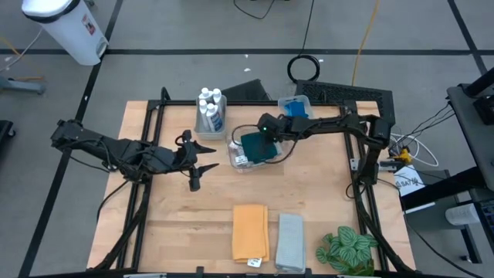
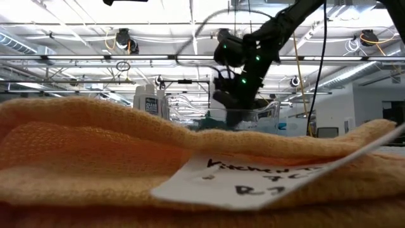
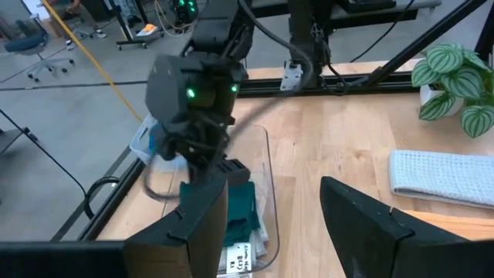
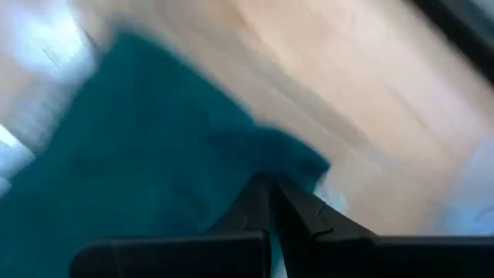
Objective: Pick & Place Kitchen Items
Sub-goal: Put the blue towel into the transparent bin, then put the gray towel into the transparent bin
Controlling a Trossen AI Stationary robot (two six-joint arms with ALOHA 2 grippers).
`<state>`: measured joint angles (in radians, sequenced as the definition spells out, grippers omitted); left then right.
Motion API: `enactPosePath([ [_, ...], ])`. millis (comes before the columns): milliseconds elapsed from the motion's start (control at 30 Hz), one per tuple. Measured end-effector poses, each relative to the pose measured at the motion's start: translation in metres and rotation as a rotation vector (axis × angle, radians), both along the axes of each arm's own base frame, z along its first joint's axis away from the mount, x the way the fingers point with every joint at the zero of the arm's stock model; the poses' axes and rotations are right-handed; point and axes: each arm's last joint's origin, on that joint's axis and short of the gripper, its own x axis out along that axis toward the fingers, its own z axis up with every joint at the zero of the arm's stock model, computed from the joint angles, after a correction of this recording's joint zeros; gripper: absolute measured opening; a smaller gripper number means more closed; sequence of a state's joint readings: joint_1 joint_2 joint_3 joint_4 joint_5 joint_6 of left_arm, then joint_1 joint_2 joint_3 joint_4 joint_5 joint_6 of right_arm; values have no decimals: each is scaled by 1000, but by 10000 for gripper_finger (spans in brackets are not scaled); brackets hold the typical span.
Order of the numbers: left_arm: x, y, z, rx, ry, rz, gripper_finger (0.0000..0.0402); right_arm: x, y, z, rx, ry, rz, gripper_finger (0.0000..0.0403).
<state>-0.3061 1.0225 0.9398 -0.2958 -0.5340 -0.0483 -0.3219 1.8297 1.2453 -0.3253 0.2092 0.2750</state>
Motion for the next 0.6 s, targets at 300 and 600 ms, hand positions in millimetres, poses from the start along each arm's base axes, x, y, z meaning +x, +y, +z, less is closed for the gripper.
enactPosePath([
  [300,0,1,0,0,0,4,209,0,16,11,214,-110,155,1],
  [600,1,4,0,-1,-1,20,209,10,53,11,263,-121,304,0],
])
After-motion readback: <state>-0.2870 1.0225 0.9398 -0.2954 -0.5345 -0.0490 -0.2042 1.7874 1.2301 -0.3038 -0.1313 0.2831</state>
